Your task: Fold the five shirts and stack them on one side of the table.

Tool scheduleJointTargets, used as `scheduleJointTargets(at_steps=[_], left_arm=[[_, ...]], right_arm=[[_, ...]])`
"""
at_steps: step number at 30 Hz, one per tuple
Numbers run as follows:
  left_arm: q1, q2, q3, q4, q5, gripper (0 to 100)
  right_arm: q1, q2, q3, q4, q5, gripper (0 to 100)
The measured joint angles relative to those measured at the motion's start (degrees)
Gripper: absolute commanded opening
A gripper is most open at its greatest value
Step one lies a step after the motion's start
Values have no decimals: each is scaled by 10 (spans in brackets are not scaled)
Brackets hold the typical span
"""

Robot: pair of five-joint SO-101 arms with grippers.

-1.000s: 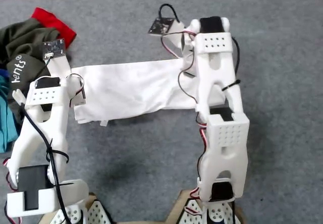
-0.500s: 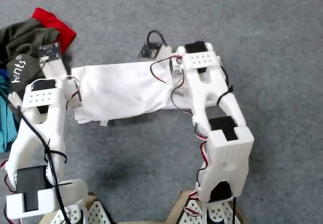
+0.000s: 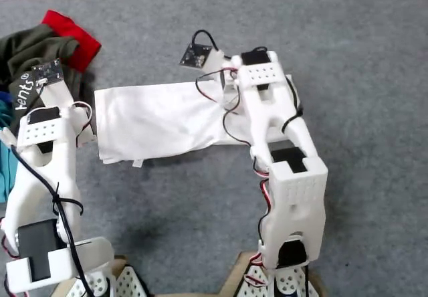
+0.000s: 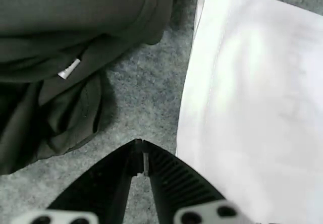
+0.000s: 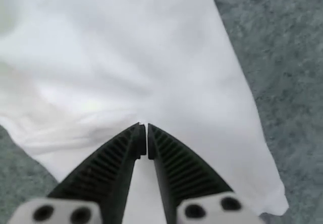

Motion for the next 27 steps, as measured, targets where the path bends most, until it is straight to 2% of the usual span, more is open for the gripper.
scheduleJointTargets(at_steps=[5, 12, 15, 21, 24, 27], left_arm=[[-8, 0, 0, 0, 0, 30], [-10, 0, 0, 0, 0, 30], [-4, 0, 0, 0, 0, 30], [-1, 0, 0, 0, 0, 30], [-1, 0, 0, 0, 0, 30], [-1, 0, 0, 0, 0, 53]], right_arm=[[41, -19, -89, 54, -69, 15], [39, -38, -121, 220, -65, 15], [30, -12, -97, 185, -92, 15], [32, 114, -60, -13, -193, 15], [32, 133, -104, 2, -213, 15], [32, 135, -157, 59, -216, 15]])
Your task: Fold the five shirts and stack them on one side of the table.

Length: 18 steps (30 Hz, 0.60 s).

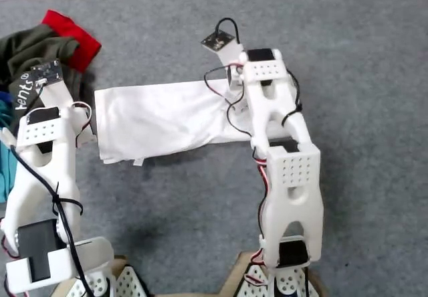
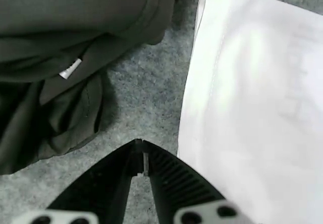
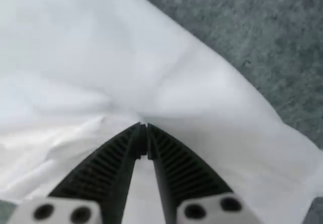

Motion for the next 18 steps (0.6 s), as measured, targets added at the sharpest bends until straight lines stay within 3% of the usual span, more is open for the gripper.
scheduleJointTargets(at_steps=[7, 9, 11, 18], left_arm=[[-11, 0, -1, 2, 0, 145], [-19, 0, -11, 7, 0, 213], [-20, 0, -28, 33, 0, 280], [-18, 71, -122, 78, 7, 285]], right_arm=[[10, -1, -174, 180, 0, 15], [24, -4, -225, 222, -1, 15], [46, -20, -254, 233, -7, 15], [130, -81, -263, 240, -10, 15]])
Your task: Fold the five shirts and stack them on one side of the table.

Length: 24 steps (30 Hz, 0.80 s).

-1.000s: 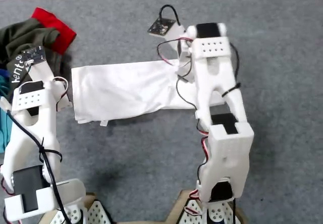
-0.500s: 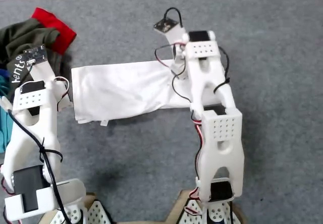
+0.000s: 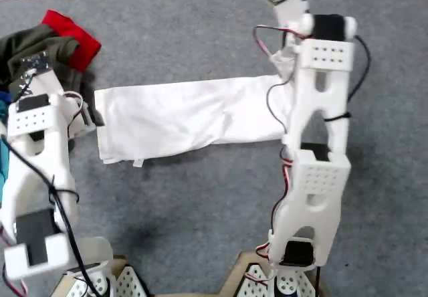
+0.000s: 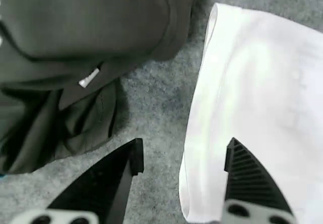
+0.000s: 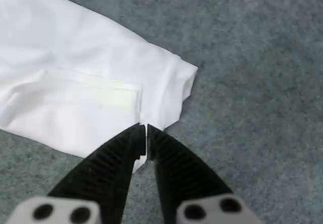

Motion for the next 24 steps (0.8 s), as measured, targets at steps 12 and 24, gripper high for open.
scheduleJointTargets(at_steps=[12, 24], left_arm=[[31, 294, -228, 69, 40, 281], [60, 461, -446, 192, 104, 28]], right_arm=[[7, -2, 0, -85, 0, 15], [22, -2, -20, -118, 0, 15]])
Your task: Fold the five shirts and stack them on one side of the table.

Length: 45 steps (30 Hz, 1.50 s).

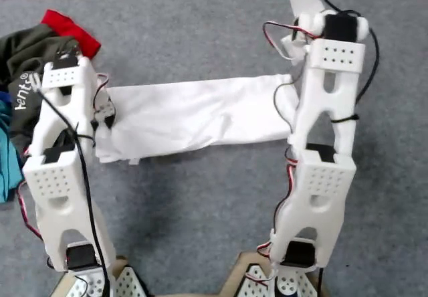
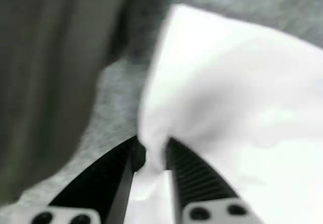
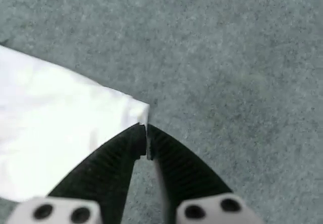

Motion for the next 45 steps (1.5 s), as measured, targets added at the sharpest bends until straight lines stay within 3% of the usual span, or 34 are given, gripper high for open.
scheduleJointTargets(at_steps=[6, 11, 19, 24, 34, 45], left_arm=[[15, 22, -81, 40, -28, 28], [43, 27, -185, 113, -36, 28], [165, 26, -346, 185, -37, 28], [265, 27, -430, 192, 15, 28], [411, 36, -466, 47, 80, 28], [493, 118, -468, -55, 84, 28]], right_arm=[[45, 0, -129, 5, -4, 15], [134, -1, -256, 39, -16, 15], [265, -6, -315, 39, -16, 15], [305, -8, -315, 35, -16, 15], [310, -8, -315, 33, -16, 15], [311, -8, -316, 33, -16, 15]])
